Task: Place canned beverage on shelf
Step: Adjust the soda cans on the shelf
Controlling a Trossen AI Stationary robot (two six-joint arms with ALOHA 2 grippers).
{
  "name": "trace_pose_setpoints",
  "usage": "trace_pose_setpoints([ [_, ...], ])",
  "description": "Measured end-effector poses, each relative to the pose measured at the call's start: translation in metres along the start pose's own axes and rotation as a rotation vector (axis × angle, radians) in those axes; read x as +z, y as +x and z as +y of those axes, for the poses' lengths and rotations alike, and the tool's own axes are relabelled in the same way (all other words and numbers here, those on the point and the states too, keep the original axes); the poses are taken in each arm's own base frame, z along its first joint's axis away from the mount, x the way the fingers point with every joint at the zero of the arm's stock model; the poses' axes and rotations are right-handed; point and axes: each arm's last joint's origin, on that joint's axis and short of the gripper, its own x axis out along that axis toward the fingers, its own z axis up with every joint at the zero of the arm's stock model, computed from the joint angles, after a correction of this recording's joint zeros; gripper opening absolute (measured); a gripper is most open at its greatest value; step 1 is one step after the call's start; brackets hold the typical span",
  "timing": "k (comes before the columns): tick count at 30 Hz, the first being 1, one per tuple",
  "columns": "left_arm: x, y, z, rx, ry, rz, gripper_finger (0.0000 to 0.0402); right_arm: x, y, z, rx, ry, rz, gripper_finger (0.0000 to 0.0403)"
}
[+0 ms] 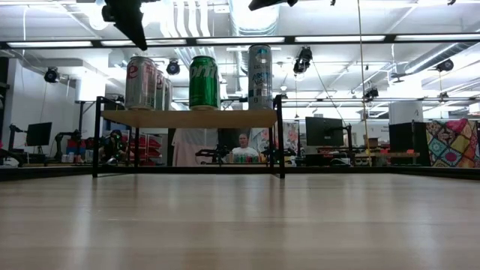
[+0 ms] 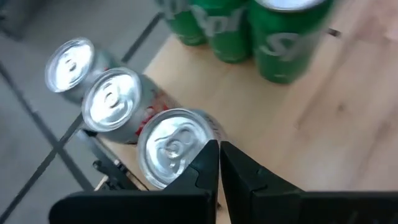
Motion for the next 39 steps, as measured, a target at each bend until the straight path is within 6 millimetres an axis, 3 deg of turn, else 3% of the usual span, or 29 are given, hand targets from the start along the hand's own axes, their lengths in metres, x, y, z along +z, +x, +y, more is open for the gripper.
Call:
trace_pose_setpoints([
  [5, -0.002, -0.010, 0.003, -0.064, 0.176, 0.034, 0.0000, 0.000, 0.000, 0.000, 0.000, 0.001, 0.000, 0.0009],
  [11, -0.009, -0.010, 0.003, -0.069, 0.304, 0.093, 0.0000, 0.000, 0.000, 0.000, 0.000, 0.002, 0.000, 0.0009],
  [39, 0.004, 0.020, -0.010, 0.009, 0.269, 0.158, 0.0000, 0.000, -0.002, 0.006, 0.019, -0.010, 0.005, 0.0009],
])
